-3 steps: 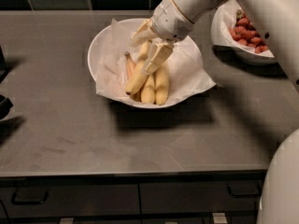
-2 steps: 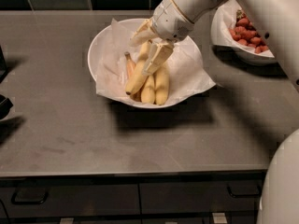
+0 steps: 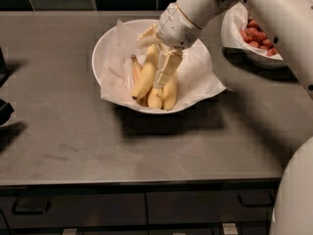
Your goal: Pick banana from white bowl
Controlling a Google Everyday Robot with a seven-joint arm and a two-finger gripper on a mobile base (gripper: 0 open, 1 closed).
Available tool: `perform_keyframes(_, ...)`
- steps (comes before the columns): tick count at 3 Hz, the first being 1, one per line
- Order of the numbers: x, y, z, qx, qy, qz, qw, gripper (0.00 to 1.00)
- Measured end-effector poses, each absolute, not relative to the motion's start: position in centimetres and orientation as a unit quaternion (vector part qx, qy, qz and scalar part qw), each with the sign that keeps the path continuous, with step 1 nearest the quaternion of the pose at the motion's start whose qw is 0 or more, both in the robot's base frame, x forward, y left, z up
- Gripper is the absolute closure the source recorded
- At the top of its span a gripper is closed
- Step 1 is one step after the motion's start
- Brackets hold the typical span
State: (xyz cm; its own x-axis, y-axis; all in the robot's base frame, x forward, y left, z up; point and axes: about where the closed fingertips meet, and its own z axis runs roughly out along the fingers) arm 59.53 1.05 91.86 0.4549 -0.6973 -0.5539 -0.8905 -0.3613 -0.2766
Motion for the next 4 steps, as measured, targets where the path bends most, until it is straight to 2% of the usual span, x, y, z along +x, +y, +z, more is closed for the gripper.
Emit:
perform_keyframes(2,59.2,1.2,91.1,-0.817,0.489,0.159,0.261,0.22)
perform_keyframes(4,59.3,2.3,90.0,-0.828,0.479,0.156,0.245,0.22)
